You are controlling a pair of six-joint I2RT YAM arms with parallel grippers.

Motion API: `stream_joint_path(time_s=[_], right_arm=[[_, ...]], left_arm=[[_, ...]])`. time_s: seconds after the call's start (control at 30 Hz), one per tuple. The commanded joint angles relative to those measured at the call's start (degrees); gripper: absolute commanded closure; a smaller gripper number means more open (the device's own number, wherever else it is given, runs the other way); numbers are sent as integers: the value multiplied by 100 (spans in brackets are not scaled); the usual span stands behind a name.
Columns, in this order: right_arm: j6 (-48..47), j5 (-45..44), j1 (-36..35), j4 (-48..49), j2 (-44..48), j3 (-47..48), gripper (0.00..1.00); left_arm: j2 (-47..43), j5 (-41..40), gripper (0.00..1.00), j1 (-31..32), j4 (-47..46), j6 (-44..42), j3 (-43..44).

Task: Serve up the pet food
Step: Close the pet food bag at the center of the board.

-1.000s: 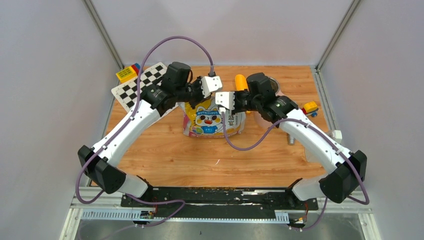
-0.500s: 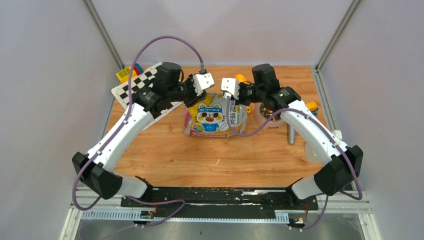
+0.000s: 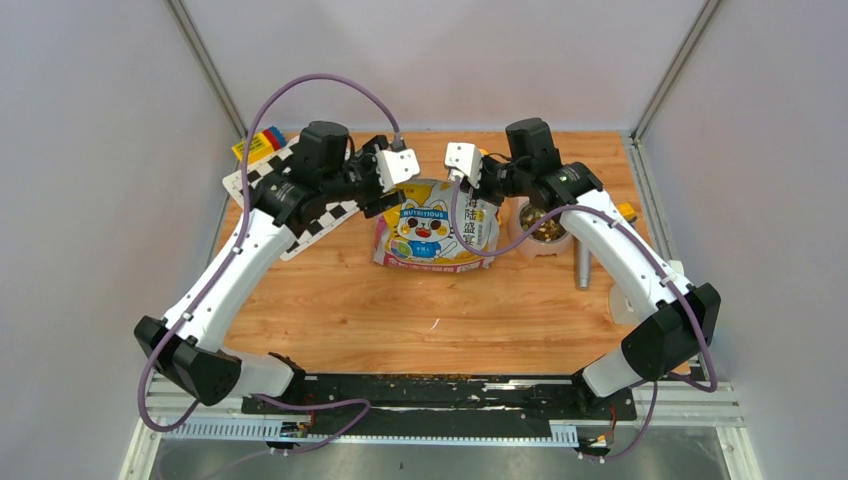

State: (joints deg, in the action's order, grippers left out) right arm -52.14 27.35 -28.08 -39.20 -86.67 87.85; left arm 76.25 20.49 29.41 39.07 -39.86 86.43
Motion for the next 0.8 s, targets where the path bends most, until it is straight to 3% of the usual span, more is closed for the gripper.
stream_joint_path(time_s=[0.0, 0.13, 0.2, 0.23, 0.3, 0.33, 0.4, 0.47, 0.77], right_arm=[[-42, 165, 84, 651, 322, 459, 100], [-42, 217, 91, 646, 352, 422, 100], [-51, 224, 92, 645, 368, 397, 100], [-51, 222, 92, 650, 368, 390, 100], [-67, 236, 87, 644, 381, 371, 100], [-75, 229, 87, 647, 395, 366, 100], [-109, 195, 91, 657, 384, 359, 100], [-129, 154, 92, 659, 372, 379, 100], [94, -338, 181, 907, 268, 521, 100]], left_arm=[[224, -87, 24, -31, -49, -325, 56], [495, -51, 25, -32, -83, -412, 199], [694, 22, 29, -32, 22, -443, 370], [740, 62, 36, -32, 53, -448, 412], [837, 73, 59, -32, 129, -434, 504], [865, 57, 75, -32, 141, -428, 525], [837, 4, 95, -32, 115, -414, 495], [756, -57, 100, -32, 36, -375, 433], [242, -270, 100, -203, -347, -37, 213]])
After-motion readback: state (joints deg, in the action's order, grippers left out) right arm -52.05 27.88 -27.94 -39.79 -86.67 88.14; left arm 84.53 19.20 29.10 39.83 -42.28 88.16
